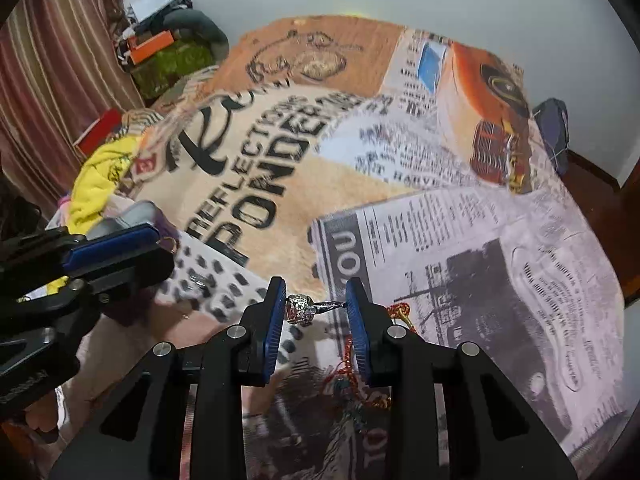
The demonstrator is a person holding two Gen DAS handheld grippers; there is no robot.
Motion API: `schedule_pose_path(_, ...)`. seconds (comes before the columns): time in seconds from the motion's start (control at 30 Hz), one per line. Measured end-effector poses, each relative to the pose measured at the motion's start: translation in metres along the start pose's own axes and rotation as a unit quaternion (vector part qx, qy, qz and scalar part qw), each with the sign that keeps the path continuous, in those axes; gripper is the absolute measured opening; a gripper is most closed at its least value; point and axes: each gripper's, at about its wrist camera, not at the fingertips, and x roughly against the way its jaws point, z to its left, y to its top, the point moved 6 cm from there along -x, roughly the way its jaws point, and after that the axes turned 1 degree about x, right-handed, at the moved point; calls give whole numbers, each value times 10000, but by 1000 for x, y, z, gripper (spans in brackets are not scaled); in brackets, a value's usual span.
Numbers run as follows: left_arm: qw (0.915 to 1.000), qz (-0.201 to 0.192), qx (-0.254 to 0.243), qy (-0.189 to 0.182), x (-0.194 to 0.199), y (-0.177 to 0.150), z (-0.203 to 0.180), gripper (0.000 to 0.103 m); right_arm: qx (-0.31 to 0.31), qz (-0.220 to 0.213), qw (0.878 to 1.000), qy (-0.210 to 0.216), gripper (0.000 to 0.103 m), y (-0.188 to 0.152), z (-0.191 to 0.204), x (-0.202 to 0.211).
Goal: Organize jewelry
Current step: 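Grasp a gold ring with the left tool while the right tool grasps a silver stone ring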
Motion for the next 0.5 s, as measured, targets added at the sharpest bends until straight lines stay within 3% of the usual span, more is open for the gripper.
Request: schedule_pose_path(0.5,9987,-458,56,205,63,5,17,17,120,-816,9966,73,28,31,43,60)
